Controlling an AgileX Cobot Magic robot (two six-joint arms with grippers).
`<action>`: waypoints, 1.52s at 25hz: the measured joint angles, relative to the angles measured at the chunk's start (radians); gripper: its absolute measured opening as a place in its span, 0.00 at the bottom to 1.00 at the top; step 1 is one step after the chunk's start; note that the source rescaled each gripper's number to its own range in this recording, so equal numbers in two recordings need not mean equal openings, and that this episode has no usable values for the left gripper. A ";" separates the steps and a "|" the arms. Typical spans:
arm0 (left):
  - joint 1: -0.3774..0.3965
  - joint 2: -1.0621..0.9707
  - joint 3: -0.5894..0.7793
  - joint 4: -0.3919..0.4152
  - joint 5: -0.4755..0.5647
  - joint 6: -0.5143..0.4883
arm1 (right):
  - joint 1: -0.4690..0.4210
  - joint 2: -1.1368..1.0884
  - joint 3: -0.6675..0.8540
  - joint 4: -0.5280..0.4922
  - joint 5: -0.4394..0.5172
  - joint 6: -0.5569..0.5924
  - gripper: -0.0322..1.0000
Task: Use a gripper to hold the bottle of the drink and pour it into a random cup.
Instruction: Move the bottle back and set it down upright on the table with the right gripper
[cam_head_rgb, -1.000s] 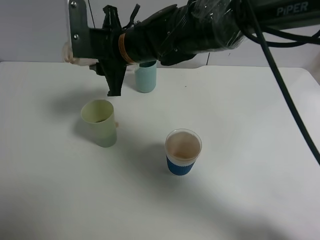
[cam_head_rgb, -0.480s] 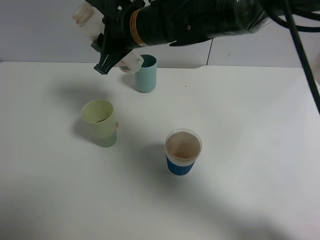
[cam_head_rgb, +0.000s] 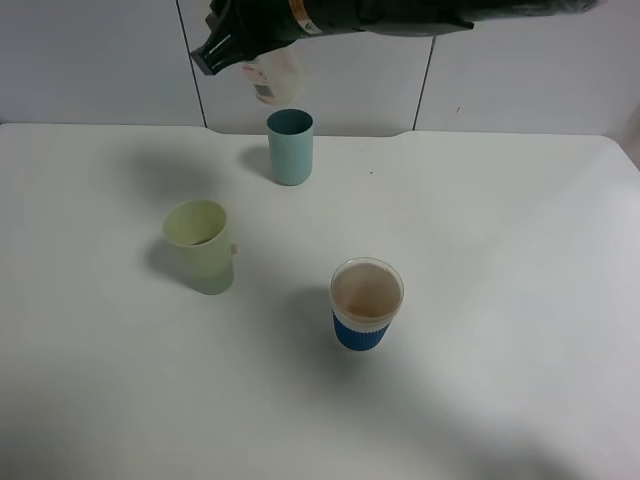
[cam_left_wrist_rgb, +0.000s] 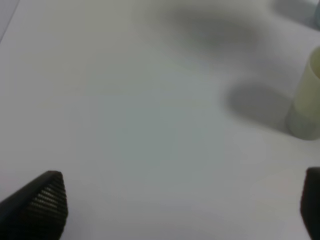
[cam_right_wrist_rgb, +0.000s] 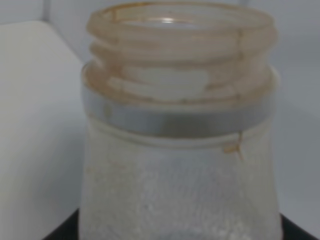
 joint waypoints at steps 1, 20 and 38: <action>0.000 0.000 0.000 0.000 0.000 0.000 | 0.000 -0.009 0.000 0.029 0.030 -0.009 0.06; 0.000 0.000 0.000 0.000 0.000 0.000 | -0.049 -0.038 0.016 0.795 0.184 -0.738 0.06; 0.000 0.000 0.000 0.000 0.000 0.000 | -0.232 -0.130 0.409 0.845 -0.252 -0.754 0.06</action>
